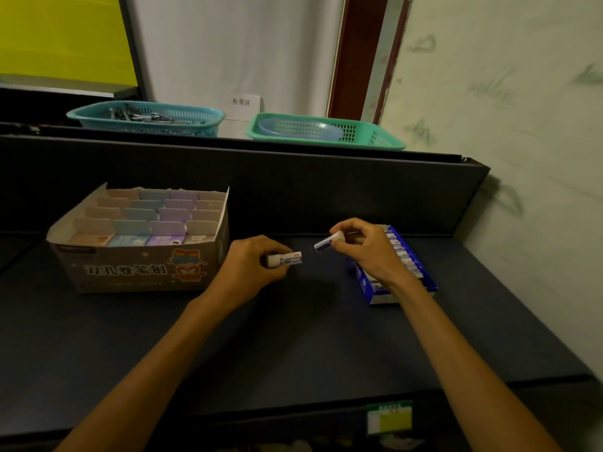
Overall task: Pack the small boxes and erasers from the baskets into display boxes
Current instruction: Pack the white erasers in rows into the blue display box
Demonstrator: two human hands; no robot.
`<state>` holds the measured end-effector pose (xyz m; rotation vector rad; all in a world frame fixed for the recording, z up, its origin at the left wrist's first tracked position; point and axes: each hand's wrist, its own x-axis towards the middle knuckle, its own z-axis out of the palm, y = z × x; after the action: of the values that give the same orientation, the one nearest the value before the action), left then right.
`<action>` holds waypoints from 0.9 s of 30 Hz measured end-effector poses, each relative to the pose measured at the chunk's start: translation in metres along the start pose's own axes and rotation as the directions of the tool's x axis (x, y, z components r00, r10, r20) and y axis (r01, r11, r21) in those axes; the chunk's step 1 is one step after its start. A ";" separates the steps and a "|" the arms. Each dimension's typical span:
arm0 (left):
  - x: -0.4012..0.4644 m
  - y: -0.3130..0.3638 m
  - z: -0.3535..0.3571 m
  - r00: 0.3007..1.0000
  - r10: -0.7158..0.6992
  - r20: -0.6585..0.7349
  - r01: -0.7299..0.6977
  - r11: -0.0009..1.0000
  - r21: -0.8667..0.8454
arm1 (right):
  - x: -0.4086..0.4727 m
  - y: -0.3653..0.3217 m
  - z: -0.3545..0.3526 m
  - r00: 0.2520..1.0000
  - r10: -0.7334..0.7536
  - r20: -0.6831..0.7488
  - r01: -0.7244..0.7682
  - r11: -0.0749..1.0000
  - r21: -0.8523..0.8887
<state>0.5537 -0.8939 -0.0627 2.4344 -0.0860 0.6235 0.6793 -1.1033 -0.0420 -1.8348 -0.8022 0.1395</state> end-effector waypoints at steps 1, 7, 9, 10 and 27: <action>0.000 0.002 0.000 1.000 0.005 0.006 -0.005 1.000 -0.004 | -0.003 0.000 -0.001 1.000 -0.001 -0.019 0.001 1.000 0.022; -0.003 0.011 0.004 0.999 0.043 0.010 -0.043 0.999 -0.017 | -0.019 -0.001 -0.005 0.990 0.023 -0.139 -0.008 0.994 0.109; -0.002 0.016 0.007 0.999 0.049 0.014 -0.049 0.999 -0.023 | -0.022 0.000 -0.008 0.981 -0.019 -0.194 0.031 0.998 0.062; -0.001 0.018 0.009 0.999 0.047 0.010 -0.047 0.999 -0.022 | -0.022 0.001 -0.009 0.981 -0.045 -0.190 0.044 0.999 -0.010; 0.002 0.013 0.019 0.998 -0.067 0.016 0.066 0.996 0.055 | -0.039 0.005 -0.008 0.892 0.079 0.444 0.219 0.786 -0.579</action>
<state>0.5601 -0.9152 -0.0678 2.4846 0.0055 0.5817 0.6552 -1.1337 -0.0533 -2.4340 -1.3671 0.2844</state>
